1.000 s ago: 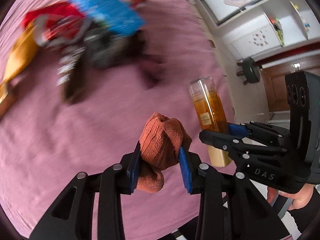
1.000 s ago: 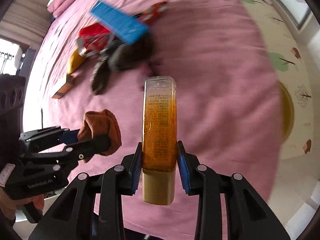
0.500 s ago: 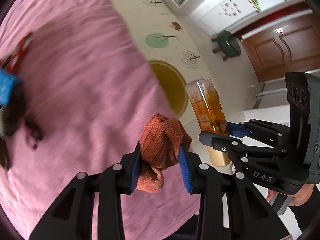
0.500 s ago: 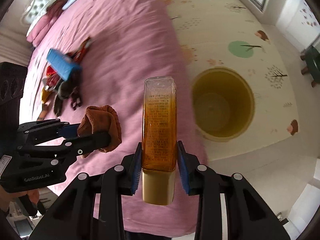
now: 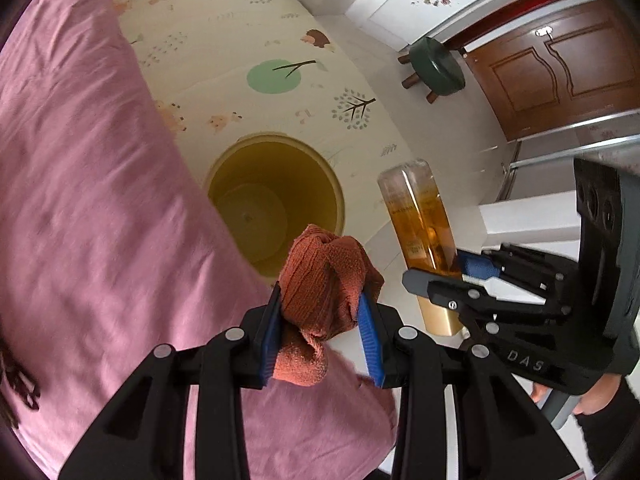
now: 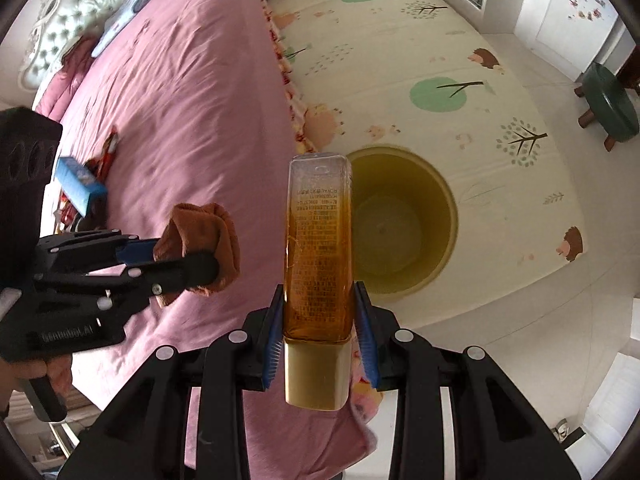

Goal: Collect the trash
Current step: 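Carry socks and bottle over the yellow bin and open both tools, then move both open tools back over the pile on the bed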

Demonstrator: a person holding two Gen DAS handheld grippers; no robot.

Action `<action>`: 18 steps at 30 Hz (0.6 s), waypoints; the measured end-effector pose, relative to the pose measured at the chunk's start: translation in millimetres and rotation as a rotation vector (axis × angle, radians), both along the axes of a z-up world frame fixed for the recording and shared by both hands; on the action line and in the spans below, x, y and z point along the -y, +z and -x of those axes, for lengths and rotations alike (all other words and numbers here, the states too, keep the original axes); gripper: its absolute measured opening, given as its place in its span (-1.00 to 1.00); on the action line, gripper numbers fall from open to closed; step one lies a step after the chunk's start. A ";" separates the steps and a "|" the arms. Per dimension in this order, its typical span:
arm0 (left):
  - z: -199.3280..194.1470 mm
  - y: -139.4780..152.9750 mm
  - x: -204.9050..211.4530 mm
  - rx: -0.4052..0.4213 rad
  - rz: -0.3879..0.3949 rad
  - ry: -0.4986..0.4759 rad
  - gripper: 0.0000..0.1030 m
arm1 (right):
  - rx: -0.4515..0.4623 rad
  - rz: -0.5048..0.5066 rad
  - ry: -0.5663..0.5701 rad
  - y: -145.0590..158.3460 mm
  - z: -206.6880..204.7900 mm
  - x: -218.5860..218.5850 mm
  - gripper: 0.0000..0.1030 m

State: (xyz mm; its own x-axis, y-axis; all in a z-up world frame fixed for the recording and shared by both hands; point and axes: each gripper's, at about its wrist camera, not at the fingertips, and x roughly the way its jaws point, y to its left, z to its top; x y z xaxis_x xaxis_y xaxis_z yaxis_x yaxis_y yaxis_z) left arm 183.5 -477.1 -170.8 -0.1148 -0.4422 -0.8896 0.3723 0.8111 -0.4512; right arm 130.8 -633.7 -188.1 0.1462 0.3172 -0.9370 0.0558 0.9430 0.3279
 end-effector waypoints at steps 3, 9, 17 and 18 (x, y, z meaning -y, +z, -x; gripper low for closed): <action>-13.1 -0.9 12.3 0.005 0.017 -0.008 -0.28 | 0.012 -0.008 -0.014 -3.8 -9.7 12.7 -0.38; -27.8 10.5 32.1 0.077 -0.023 -0.016 0.71 | 0.061 0.053 -0.048 3.3 -20.7 35.7 0.06; -30.3 22.6 22.6 0.103 -0.039 -0.023 0.70 | 0.072 0.080 -0.060 13.5 -21.4 44.1 0.05; -29.4 25.3 18.2 0.106 -0.039 -0.017 0.70 | 0.074 0.080 -0.055 15.4 -21.8 41.7 0.04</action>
